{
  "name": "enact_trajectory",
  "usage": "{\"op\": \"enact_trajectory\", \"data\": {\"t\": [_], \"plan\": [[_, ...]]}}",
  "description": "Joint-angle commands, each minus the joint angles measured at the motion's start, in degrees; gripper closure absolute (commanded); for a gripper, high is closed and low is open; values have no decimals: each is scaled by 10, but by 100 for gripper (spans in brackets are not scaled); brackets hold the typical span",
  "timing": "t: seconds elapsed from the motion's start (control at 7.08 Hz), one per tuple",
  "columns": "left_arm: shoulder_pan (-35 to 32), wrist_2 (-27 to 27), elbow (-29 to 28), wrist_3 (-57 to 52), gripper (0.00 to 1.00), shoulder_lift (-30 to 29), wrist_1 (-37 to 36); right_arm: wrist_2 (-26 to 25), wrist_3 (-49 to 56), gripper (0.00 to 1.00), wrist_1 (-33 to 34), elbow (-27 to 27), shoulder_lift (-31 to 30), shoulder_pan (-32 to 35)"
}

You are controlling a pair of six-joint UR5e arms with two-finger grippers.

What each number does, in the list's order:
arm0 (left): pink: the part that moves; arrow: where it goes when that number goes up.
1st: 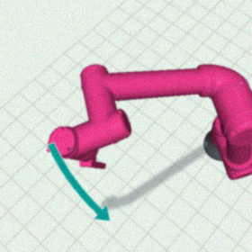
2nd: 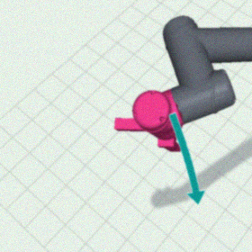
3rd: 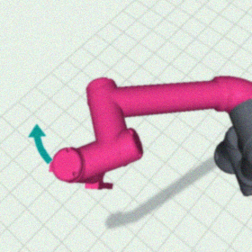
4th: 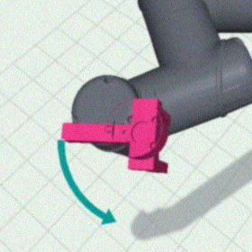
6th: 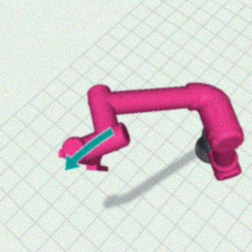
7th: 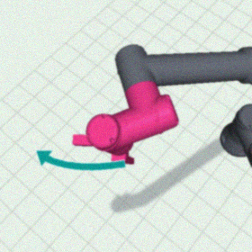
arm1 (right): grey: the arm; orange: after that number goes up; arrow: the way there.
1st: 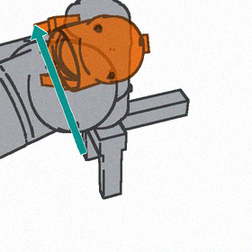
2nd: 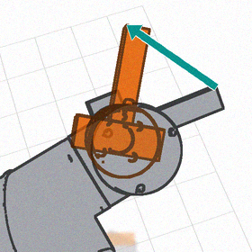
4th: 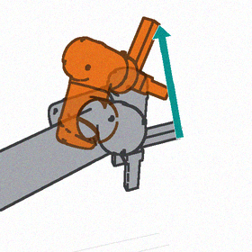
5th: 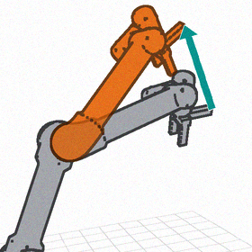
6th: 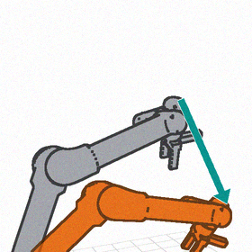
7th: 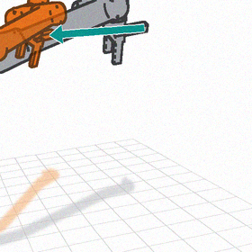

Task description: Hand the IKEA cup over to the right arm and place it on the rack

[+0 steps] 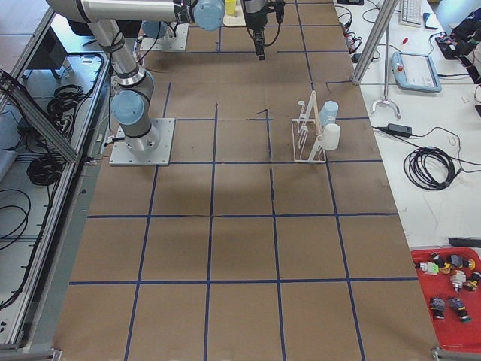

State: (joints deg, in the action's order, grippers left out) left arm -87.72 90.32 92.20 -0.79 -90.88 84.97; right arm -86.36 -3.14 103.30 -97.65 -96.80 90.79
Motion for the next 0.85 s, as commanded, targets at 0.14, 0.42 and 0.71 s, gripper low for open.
{"op": "enact_trajectory", "data": {"t": [0.14,0.42,0.71], "plan": [[0,-1,-1,0,0,0,-1,-39,-9,0,-14,-2,-2,21],[-1,0,-1,0,0,0,0,-39,-8,0,-14,-2,2,21],[-1,0,0,0,0,0,-1,-37,-8,0,-15,-2,1,21]]}}
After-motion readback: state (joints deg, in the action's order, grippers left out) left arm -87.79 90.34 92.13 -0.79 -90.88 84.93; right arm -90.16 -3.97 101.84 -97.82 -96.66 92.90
